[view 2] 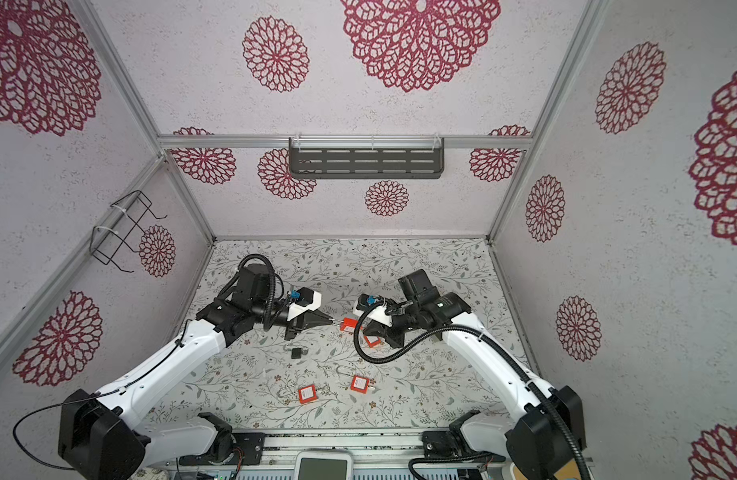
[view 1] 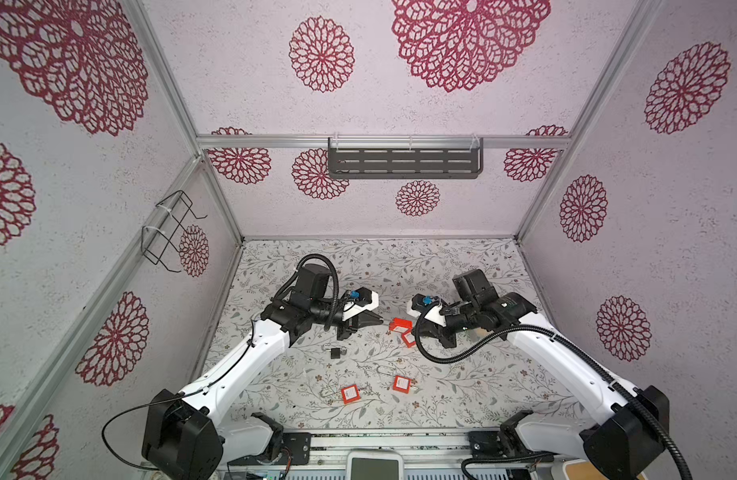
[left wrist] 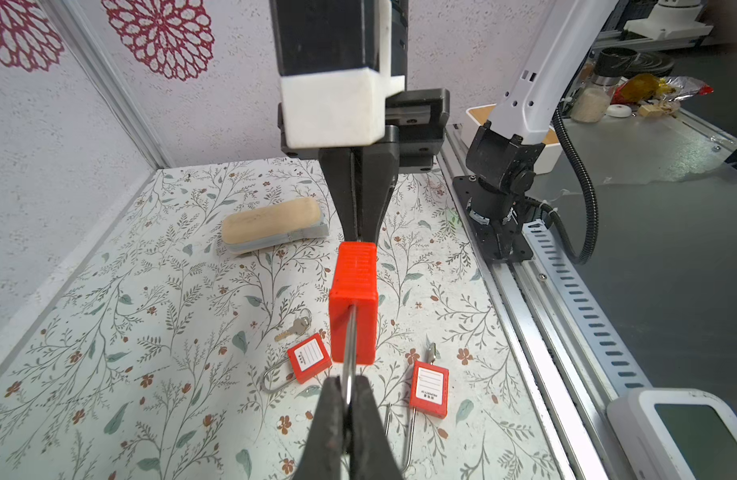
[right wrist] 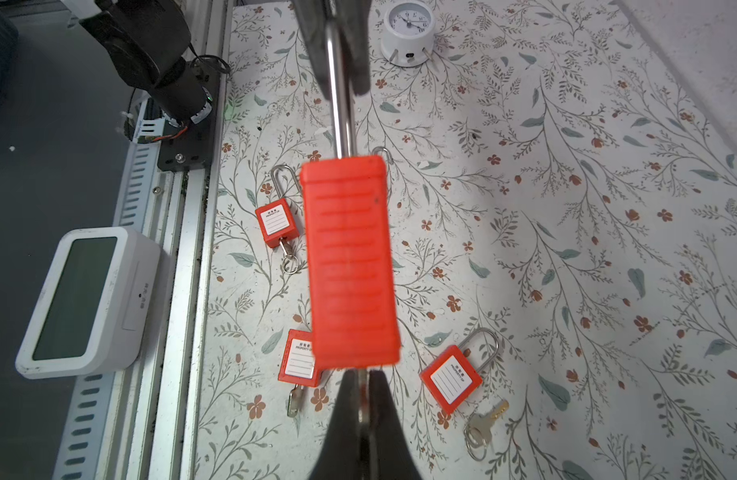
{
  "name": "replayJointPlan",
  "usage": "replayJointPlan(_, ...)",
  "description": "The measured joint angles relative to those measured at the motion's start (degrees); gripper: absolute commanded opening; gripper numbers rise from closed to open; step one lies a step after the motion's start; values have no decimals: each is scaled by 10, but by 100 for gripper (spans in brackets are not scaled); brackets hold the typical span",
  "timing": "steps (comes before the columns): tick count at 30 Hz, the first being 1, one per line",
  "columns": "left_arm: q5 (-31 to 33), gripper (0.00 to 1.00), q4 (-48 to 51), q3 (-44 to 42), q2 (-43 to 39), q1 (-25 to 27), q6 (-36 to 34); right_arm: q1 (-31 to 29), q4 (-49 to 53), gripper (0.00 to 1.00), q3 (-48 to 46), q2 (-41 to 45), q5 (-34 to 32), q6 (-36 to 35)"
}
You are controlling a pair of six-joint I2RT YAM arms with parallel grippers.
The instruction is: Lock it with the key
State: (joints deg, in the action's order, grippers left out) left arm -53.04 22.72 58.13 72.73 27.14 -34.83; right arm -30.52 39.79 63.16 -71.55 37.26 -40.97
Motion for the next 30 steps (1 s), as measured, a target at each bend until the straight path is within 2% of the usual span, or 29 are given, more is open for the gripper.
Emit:
replayJointPlan(7, -17, 0, 24, 43, 38, 0, -5, -1, -69, 0, -55, 65, -59, 5)
replayJointPlan(12, -13, 0, 38, 62, 45, -1, -31, -1, -90, 0, -55, 63, -74, 4)
replayJointPlan(23, 16, 0, 72, 62, 57, -9, -83, 0, -59, 0, -28, -13, -34, 7)
replayJointPlan(30, -8, 0, 77, 62, 58, -31, -104, 4, -56, 0, -18, -26, -14, 21)
